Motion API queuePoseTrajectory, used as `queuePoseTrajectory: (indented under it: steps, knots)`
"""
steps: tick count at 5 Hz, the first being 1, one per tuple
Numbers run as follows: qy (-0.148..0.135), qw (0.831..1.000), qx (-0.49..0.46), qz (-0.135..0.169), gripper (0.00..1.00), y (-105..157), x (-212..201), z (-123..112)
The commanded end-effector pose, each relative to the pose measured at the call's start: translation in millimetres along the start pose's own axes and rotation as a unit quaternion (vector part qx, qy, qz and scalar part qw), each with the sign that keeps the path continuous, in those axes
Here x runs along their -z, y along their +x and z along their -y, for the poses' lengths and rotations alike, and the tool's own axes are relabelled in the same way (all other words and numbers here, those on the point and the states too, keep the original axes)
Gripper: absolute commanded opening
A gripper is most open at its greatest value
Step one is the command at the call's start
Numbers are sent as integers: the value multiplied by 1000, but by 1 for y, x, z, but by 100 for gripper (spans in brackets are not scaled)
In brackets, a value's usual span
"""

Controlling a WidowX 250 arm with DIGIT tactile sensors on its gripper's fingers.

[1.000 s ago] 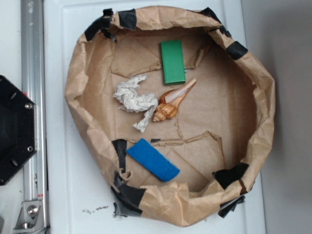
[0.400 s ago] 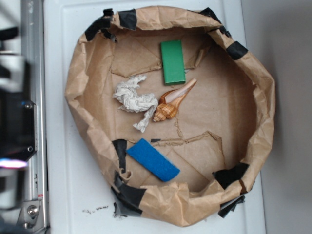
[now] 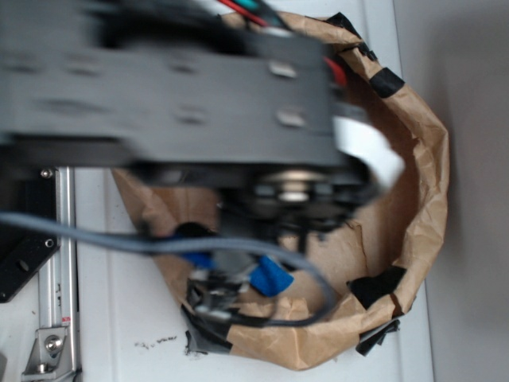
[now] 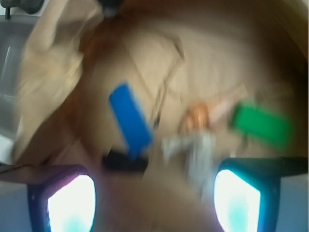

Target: Grab the blue sponge.

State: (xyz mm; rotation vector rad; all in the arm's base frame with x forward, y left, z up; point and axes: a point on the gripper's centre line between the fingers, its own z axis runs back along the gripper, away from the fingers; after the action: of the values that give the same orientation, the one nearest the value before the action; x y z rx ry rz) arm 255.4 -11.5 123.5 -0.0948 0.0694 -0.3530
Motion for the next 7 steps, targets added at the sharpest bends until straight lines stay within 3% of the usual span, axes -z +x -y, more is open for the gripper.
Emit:
queuePoseTrajectory:
  steps: [1,2,3,4,5,6,7]
  knots:
    - [-7,998,62,-1,100,7,38,0]
    - [20,992,123,21,100,5,50,23]
    - [30,988,148,24,100,3,78,36]
    - [3,986,165,32,100,7,94,39]
    - [2,981,192,18,100,11,106,50]
    - [-19,978,205,13,100,16,105,59]
    - [3,987,157,22,100,23,90,33]
